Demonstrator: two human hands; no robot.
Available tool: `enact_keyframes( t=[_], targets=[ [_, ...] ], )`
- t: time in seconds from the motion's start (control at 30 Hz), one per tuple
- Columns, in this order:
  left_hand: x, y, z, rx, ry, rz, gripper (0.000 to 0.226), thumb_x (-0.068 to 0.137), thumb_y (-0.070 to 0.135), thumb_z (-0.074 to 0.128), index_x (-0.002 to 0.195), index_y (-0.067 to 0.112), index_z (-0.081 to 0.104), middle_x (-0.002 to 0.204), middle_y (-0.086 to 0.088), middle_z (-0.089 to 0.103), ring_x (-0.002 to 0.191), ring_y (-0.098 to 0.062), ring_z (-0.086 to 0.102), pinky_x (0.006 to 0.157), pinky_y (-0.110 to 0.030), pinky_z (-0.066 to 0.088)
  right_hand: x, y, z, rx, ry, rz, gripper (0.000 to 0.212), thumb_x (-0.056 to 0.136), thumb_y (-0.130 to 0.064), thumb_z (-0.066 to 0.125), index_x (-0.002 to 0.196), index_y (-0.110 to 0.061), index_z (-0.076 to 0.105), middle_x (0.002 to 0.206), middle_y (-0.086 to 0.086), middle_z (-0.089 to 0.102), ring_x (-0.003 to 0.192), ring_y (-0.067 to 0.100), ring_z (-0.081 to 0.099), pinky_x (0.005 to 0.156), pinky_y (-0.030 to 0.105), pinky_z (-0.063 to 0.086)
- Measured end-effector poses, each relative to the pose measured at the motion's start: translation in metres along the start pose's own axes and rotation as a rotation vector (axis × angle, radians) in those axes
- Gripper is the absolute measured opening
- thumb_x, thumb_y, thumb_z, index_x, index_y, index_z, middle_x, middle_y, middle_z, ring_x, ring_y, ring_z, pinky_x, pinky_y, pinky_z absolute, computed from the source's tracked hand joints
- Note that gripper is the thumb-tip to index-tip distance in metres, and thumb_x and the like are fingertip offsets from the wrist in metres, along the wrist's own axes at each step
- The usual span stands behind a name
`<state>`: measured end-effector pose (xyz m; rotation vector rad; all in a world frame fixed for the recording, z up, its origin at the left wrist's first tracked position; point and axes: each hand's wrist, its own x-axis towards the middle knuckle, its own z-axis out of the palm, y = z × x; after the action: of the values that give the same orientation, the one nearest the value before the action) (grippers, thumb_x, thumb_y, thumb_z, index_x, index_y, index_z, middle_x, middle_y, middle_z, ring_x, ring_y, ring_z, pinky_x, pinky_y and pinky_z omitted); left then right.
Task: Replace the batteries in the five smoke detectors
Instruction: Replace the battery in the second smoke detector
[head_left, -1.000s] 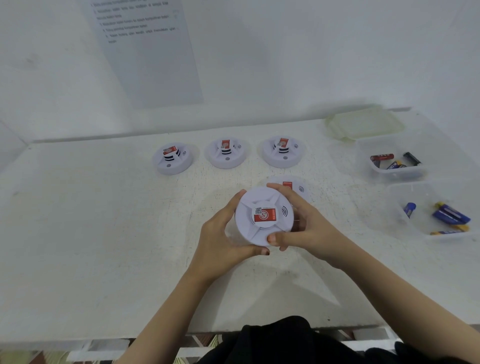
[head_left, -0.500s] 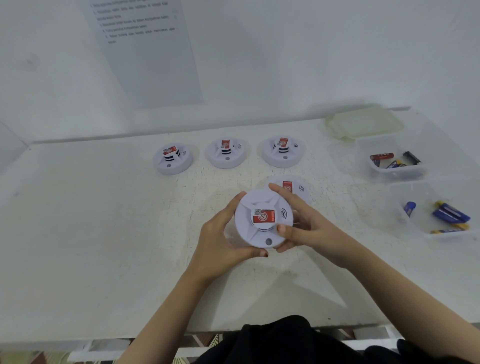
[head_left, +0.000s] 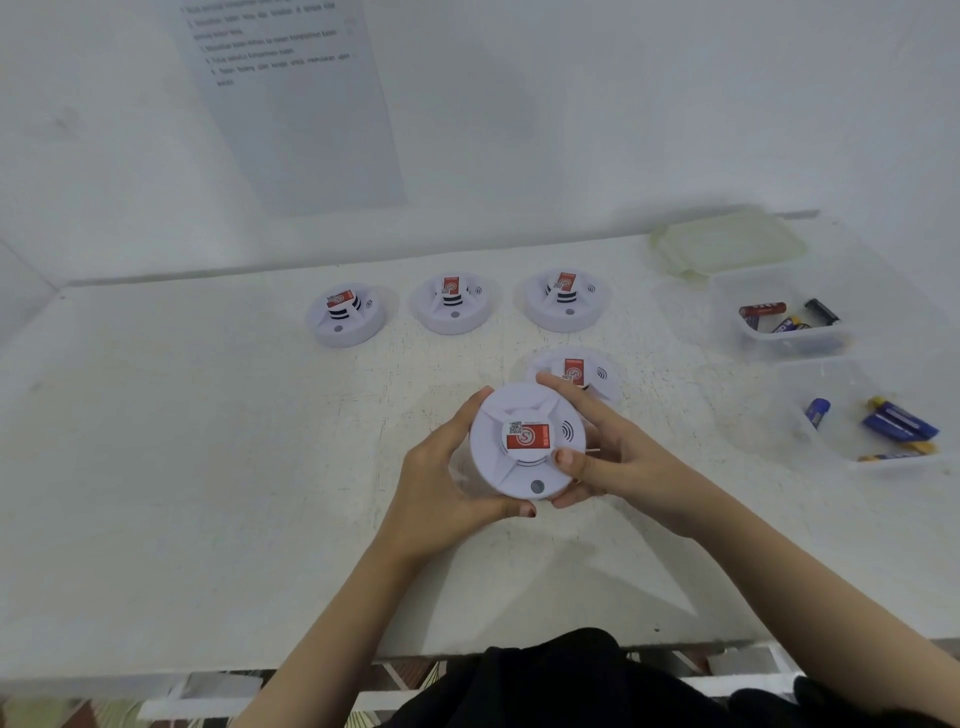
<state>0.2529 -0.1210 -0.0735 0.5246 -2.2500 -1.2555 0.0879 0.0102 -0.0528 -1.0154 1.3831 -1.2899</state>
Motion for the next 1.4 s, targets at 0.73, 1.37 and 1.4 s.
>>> enact_keyframes(
  t=[0.73,1.37,1.4],
  targets=[
    [-0.006,-0.004,-0.002,0.002,0.004,-0.008,0.097,0.055,0.024,0.093,0.14,0.018,0.047,0.13,0.017,0.059,0.123,-0.002,0.053,0.099,-0.016,0.043,-0.002,-0.002,0.006,0.011,-0.016,0.002,0.065,0.083,-0.02,0.06,0.137,-0.041,0.031,0.125,-0.006,0.058,0.108,0.019,0.062,0.076,0.04,0.058],
    [-0.008,-0.005,-0.008,0.029,0.022,-0.003,0.094,0.058,0.025,0.092,0.14,0.018,0.047,0.132,0.013,0.058,0.125,-0.007,0.053,0.104,-0.03,0.046,0.005,0.003,0.012,0.004,-0.02,-0.008,0.066,0.086,-0.017,0.06,0.141,-0.035,0.03,0.126,-0.001,0.056,0.106,0.018,0.062,0.076,0.042,0.058],
    [-0.008,-0.006,-0.008,0.027,0.023,-0.004,0.094,0.058,0.025,0.092,0.14,0.018,0.047,0.133,0.014,0.058,0.125,-0.007,0.053,0.104,-0.03,0.046,0.005,0.003,0.012,0.004,-0.018,-0.008,0.066,0.084,-0.019,0.061,0.141,-0.035,0.03,0.126,-0.002,0.056,0.106,0.018,0.062,0.076,0.042,0.058]
  ],
)
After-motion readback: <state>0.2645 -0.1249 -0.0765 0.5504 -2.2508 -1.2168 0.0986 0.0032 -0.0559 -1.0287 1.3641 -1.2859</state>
